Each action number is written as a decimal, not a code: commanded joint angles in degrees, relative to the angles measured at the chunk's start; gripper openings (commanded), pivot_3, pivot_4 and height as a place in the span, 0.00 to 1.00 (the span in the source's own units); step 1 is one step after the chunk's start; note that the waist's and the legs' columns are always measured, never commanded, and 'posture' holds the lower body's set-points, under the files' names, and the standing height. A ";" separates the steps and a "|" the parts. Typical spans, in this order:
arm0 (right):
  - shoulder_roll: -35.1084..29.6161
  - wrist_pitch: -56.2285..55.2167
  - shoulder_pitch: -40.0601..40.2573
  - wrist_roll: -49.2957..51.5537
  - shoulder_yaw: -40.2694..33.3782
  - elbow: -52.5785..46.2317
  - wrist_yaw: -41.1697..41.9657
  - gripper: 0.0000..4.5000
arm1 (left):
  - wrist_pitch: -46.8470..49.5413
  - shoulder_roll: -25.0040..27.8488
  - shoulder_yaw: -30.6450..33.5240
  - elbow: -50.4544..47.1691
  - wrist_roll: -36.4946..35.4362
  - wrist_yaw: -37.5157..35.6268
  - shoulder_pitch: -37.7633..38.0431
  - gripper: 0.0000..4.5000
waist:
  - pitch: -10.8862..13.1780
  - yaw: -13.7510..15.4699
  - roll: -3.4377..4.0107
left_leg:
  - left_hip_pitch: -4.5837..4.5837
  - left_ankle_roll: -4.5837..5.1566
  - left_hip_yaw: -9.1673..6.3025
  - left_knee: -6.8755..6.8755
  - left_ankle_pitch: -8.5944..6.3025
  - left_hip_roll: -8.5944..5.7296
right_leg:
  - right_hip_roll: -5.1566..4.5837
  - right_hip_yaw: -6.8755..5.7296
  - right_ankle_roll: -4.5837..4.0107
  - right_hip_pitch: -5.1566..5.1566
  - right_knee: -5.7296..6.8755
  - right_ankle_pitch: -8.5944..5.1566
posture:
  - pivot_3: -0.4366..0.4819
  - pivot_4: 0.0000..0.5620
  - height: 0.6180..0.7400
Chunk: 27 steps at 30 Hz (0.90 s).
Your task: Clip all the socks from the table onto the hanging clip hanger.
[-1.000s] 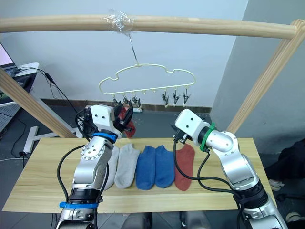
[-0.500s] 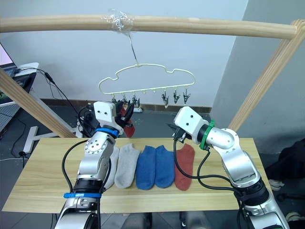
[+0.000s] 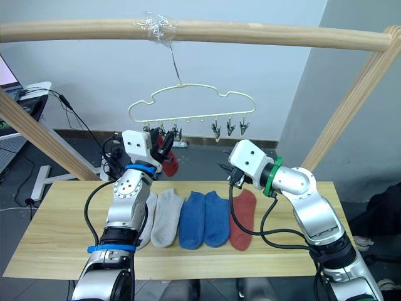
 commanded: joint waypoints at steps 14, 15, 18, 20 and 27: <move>-0.72 -1.44 -0.22 0.75 -0.91 -2.46 -0.22 0.37 | 1.01 -0.95 -0.11 -4.66 0.16 1.58 -2.07 0.45 | 0.00 0.00 0.00 | 0.00 0.00 -0.01 0.00 0.00 0.00 | 0.00 0.00 0.00 0.00 0.00 0.00 | 0.42 0.38 0.68; -0.74 -1.48 -0.23 0.74 -0.90 -2.45 -0.23 0.37 | 1.08 -0.96 -0.13 -4.75 0.16 1.62 -2.12 0.45 | 0.00 0.00 0.00 | 0.00 0.00 0.00 0.00 0.00 0.00 | 0.00 -0.01 0.00 0.00 0.01 0.00 | 0.42 0.38 0.68; -0.74 -1.45 -0.16 0.72 -0.86 -2.55 -0.30 0.37 | 0.76 -0.68 -0.43 -5.21 1.21 2.24 -2.26 0.41 | 0.00 0.00 0.00 | 0.00 0.00 0.00 0.00 0.00 0.00 | 0.00 -0.01 0.00 0.00 0.01 0.00 | 0.42 0.38 0.68; -0.71 -1.62 -0.15 0.62 -0.70 -2.46 -0.30 0.37 | 0.93 -0.69 -0.61 -5.44 1.58 2.39 -2.30 0.32 | 0.00 0.00 0.00 | 0.00 0.00 0.00 0.00 0.00 0.00 | 0.00 0.00 0.00 0.00 0.00 0.00 | 0.42 0.38 0.68; -0.11 0.74 1.41 0.15 -0.26 -2.32 -1.73 0.51 | 2.82 -0.97 -0.58 -7.47 1.54 3.33 -1.92 0.00 | 0.00 0.00 0.00 | 0.00 0.00 -0.01 0.00 0.00 0.00 | 0.00 0.00 0.00 0.00 0.01 0.00 | 0.42 0.37 0.68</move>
